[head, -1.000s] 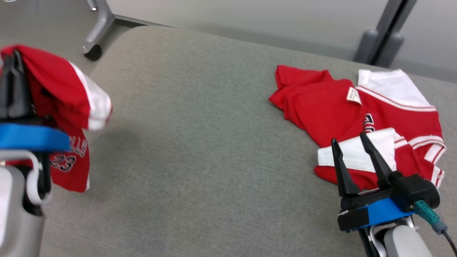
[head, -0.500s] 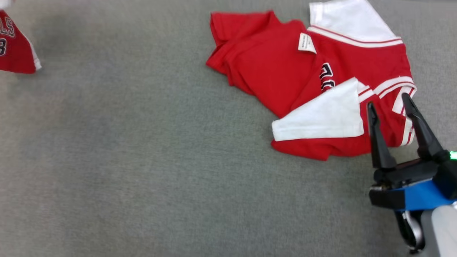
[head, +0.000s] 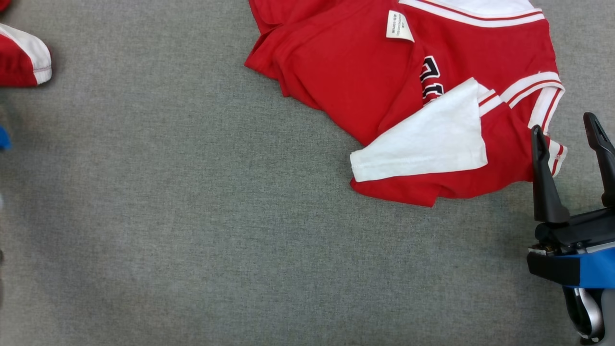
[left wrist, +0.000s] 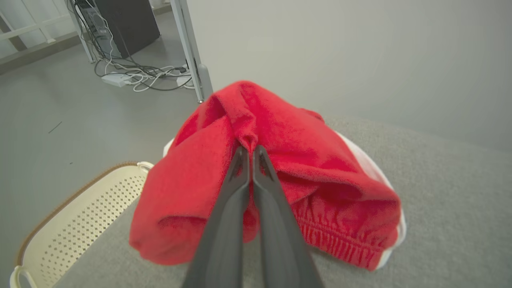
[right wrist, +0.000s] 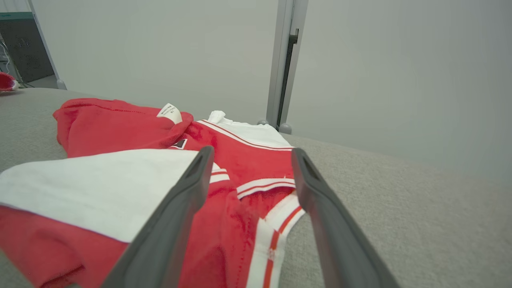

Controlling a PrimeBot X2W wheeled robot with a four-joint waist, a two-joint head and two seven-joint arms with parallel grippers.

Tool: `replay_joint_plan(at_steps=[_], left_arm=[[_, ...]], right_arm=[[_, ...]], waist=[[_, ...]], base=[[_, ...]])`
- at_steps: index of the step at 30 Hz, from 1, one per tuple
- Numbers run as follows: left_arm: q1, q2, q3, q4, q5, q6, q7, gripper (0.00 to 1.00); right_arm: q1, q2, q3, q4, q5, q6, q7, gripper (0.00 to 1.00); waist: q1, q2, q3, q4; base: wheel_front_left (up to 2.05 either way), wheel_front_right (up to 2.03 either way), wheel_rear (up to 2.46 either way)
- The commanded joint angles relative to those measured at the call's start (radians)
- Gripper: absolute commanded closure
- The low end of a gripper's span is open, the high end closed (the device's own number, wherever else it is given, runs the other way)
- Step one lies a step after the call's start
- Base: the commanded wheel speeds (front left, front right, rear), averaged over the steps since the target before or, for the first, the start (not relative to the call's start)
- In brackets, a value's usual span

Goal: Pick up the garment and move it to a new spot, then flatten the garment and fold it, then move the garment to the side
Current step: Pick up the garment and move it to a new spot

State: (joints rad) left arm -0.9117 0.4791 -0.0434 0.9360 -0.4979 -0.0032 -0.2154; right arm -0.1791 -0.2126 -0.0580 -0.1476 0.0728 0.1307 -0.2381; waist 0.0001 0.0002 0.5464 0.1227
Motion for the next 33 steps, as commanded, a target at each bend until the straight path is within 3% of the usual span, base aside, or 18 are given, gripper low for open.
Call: replay_joint_plan(at_steps=[1,6,7,8,14,18,26,33], left_arm=[[0.02,-0.014,0.002,0.04,-0.007,-0.011,-0.011,1.0],[0.041,-0.067,0.012,0.17,-0.032,-0.039,-0.036,1.0],[0.037,-0.07,0.011,0.182,-0.03,-0.038,-0.04,0.89],[0.03,-0.071,0.011,0.183,-0.022,-0.032,-0.045,0.0],[0.057,-0.051,0.091,-0.023,0.04,0.006,-0.05,0.0],[0.101,-0.064,0.137,-0.187,0.122,-0.002,-0.05,0.0],[0.174,-0.172,0.165,-0.407,0.243,-0.048,-0.05,0.0],[0.311,-0.287,0.158,-0.52,0.317,-0.052,-0.05,0.0]], right_arm=[[0.007,-0.004,-0.001,-0.004,0.002,0.0,0.006,0.0],[0.004,-0.013,-0.005,-0.007,0.002,0.0,0.013,0.0],[0.003,-0.013,-0.005,-0.008,0.001,0.0,0.014,0.0],[0.002,-0.015,-0.005,-0.008,0.0,0.0,0.015,0.0],[0.0,0.0,0.011,0.024,0.006,0.0,0.006,0.0],[-0.005,0.024,0.03,0.069,0.014,0.0,-0.005,0.0],[-0.032,0.08,0.068,0.173,0.028,0.0,-0.026,0.0],[0.0,0.117,0.081,0.233,0.044,0.0,-0.028,0.0]], waist=[[-0.0001,-0.0002,0.002,-0.002],[-0.0001,-0.0002,0.01,0.006],[-0.0001,-0.0002,0.01,0.009],[-0.0001,-0.0002,0.009,0.013],[-0.0001,-0.0002,-0.026,0.021],[-0.0001,-0.0002,-0.064,0.011],[-0.0001,-0.0002,-0.171,-0.051],[-0.0001,-0.0002,-0.283,-0.121]], base=[[0.0,0.0,0.0],[0.0,0.0,0.0],[0.0,0.0,0.0],[0.0,0.0,0.0],[0.0,0.0,0.0],[0.0,0.0,0.0],[0.0,0.0,0.0],[0.0,0.0,0.0]])
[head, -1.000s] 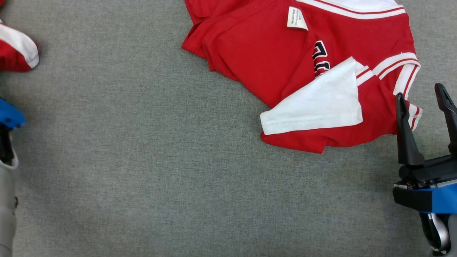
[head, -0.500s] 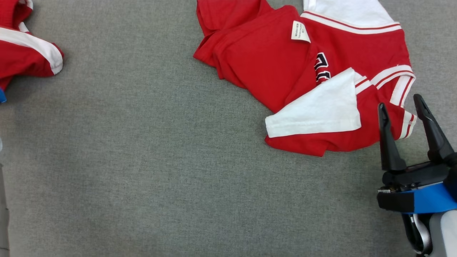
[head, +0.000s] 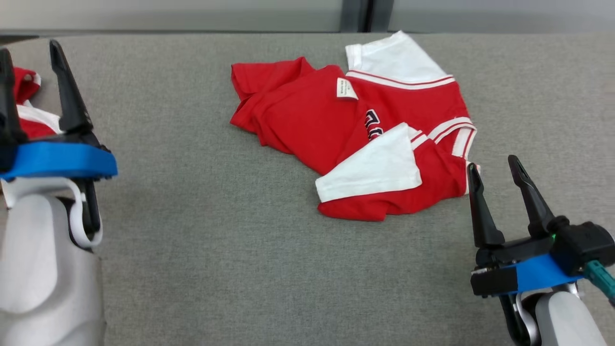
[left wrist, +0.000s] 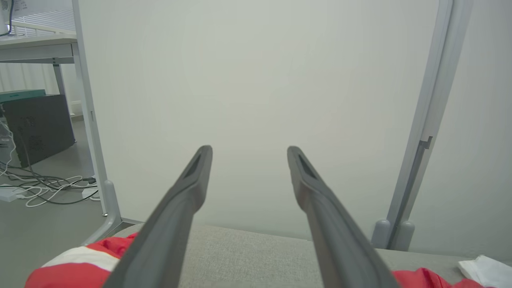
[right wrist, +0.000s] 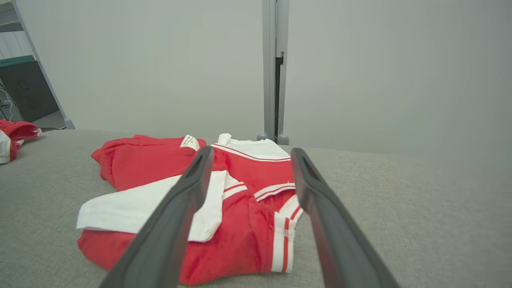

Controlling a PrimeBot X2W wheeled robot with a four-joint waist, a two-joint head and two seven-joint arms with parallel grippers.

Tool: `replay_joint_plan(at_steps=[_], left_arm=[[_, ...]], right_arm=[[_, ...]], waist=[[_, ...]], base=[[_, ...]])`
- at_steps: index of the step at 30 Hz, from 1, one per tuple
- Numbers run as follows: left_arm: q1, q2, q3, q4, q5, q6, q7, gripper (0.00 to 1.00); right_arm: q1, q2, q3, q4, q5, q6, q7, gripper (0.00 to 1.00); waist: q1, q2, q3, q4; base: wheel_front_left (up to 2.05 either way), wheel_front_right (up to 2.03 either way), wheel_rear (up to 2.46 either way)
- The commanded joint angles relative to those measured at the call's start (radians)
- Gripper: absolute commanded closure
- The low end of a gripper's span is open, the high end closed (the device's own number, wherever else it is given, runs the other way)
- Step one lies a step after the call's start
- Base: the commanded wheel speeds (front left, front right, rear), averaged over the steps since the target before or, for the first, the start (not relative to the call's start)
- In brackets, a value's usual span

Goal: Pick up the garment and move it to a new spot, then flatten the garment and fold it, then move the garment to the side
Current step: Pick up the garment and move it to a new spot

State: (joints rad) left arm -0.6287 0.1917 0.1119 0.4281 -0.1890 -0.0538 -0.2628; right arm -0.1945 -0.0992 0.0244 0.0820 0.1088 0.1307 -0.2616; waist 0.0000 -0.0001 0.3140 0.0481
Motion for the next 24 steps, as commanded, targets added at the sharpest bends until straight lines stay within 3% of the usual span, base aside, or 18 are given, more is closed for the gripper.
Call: replay_joint_plan(at_steps=[1,11,24], left_arm=[[0.056,-0.014,0.004,-0.029,0.013,-0.005,-0.003,0.0],[0.336,-0.1,0.013,-0.13,0.032,-0.019,-0.003,0.0],[0.606,-0.12,-0.012,-0.192,0.088,-0.008,-0.003,0.0]], right_arm=[[0.024,0.008,-0.002,0.01,0.01,0.0,-0.005,0.0],[0.075,0.028,-0.001,0.051,0.016,0.0,-0.004,0.0],[0.144,0.042,0.0,0.11,0.019,0.0,-0.005,0.0]], waist=[[0.0,0.0001,-0.064,-0.055],[0.0,0.0001,-0.161,-0.097],[0.0,0.0001,-0.272,-0.077]], base=[[0.0,0.0,0.0],[0.0,0.0,0.0],[0.0,0.0,0.0]])
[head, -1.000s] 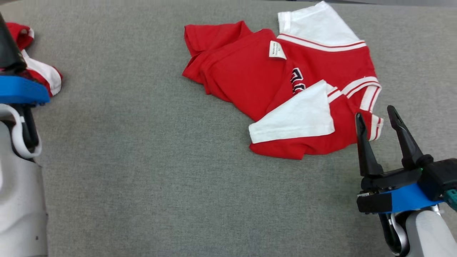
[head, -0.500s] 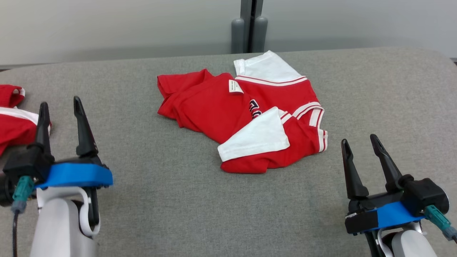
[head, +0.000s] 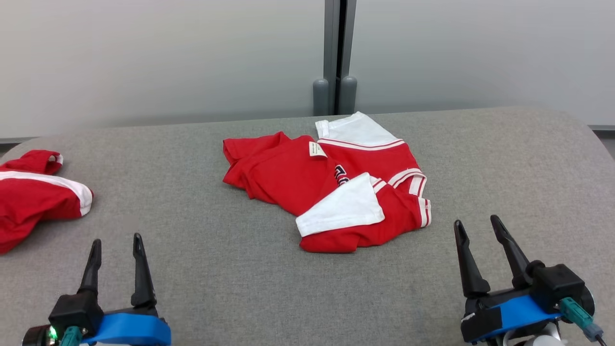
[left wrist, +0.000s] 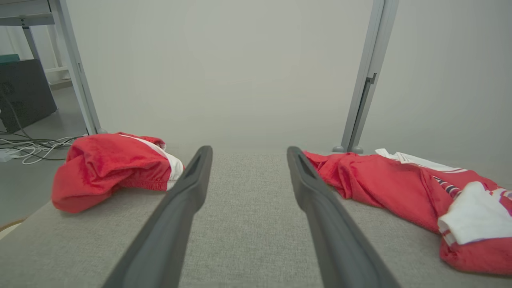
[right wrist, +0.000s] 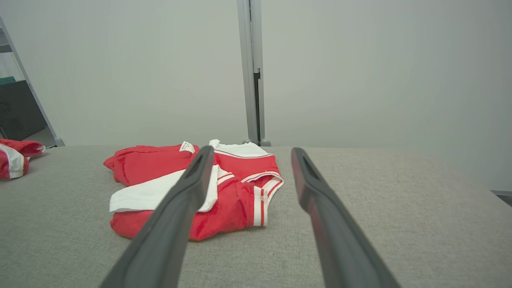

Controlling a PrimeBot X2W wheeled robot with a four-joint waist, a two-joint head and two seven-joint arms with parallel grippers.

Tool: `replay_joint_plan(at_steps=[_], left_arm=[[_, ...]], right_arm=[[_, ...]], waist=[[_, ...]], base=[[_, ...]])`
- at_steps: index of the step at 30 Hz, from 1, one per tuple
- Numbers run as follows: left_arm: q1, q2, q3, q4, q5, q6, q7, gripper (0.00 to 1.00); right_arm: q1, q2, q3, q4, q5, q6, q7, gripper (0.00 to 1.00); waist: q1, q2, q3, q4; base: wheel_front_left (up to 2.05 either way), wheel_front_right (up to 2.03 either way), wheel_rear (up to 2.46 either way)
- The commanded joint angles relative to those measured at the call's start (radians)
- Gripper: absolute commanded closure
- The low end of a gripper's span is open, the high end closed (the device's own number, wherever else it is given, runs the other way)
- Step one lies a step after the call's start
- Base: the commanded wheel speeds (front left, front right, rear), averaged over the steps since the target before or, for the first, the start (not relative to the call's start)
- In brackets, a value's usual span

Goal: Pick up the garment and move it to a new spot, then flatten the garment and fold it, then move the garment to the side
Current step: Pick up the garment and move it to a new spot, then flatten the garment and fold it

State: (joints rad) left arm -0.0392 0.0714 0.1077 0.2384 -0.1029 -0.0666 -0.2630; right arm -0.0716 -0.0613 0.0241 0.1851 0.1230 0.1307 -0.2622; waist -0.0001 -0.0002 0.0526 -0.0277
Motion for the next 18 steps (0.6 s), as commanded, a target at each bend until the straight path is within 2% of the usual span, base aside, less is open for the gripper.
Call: replay_joint_plan(at_steps=[1,9,18], left_arm=[[0.028,-0.001,-0.008,-0.004,0.0,0.004,-0.003,0.0],[0.087,-0.008,-0.043,0.009,0.01,0.013,-0.003,0.0],[0.079,-0.007,-0.051,0.032,0.001,0.014,-0.003,0.0]], right_arm=[[0.026,0.005,0.001,0.012,0.006,0.0,-0.004,0.0],[0.055,0.008,0.003,0.046,0.003,0.0,-0.004,0.0],[0.052,0.01,-0.002,0.067,0.001,0.0,-0.004,0.0]], waist=[[0.0001,0.0002,-0.018,0.0],[0.0001,0.0002,-0.048,0.014],[0.0001,0.0002,-0.049,0.018]], base=[[0.0,0.0,0.0],[0.0,0.0,0.0],[0.0,0.0,0.0]])
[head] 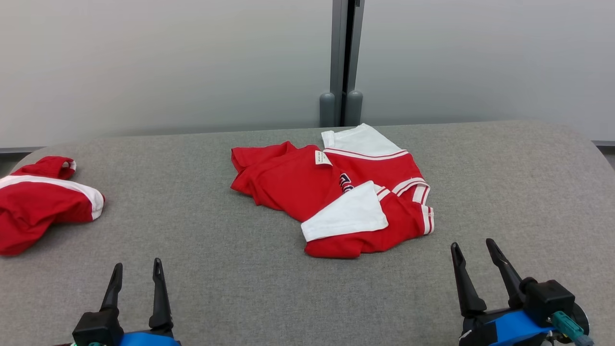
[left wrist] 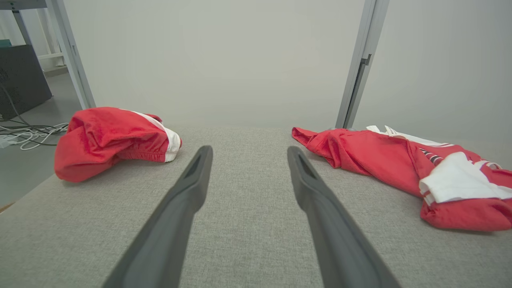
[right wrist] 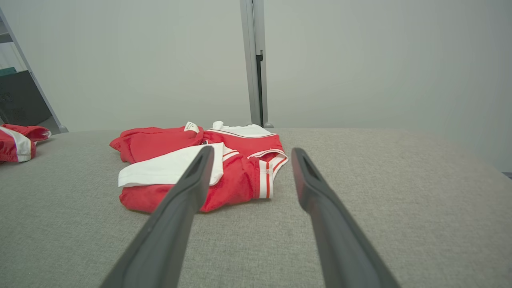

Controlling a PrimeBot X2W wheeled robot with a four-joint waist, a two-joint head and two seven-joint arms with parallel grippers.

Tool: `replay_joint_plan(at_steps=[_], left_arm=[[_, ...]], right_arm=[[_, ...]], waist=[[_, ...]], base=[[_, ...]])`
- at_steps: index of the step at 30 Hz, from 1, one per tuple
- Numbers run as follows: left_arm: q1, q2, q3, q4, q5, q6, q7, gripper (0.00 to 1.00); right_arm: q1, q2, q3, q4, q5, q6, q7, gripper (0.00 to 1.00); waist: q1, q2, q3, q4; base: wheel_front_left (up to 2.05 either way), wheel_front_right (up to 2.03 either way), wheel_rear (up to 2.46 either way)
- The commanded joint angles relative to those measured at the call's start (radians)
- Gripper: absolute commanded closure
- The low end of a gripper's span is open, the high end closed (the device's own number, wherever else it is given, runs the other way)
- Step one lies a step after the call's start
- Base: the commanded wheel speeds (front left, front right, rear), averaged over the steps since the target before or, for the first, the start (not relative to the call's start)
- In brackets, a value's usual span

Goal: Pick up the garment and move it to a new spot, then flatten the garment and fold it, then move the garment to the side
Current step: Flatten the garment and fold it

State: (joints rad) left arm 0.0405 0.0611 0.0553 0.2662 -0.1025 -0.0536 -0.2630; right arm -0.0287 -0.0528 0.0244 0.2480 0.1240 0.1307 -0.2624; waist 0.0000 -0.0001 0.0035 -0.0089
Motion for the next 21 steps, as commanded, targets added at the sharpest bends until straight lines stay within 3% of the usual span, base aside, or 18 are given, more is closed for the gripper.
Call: replay_joint_plan(at_steps=[1,21], left_arm=[[-0.001,0.003,0.002,0.006,-0.002,0.001,-0.003,0.0],[-0.006,0.011,0.002,0.008,-0.01,0.009,-0.003,0.0]], right_arm=[[0.009,0.002,-0.002,0.005,0.001,0.0,-0.004,0.0],[0.004,0.003,-0.002,0.019,0.012,0.0,-0.004,0.0]], waist=[[0.0,0.0001,0.0,-0.001],[0.0,0.0001,-0.005,-0.007]], base=[[0.0,0.0,0.0],[0.0,0.0,0.0]])
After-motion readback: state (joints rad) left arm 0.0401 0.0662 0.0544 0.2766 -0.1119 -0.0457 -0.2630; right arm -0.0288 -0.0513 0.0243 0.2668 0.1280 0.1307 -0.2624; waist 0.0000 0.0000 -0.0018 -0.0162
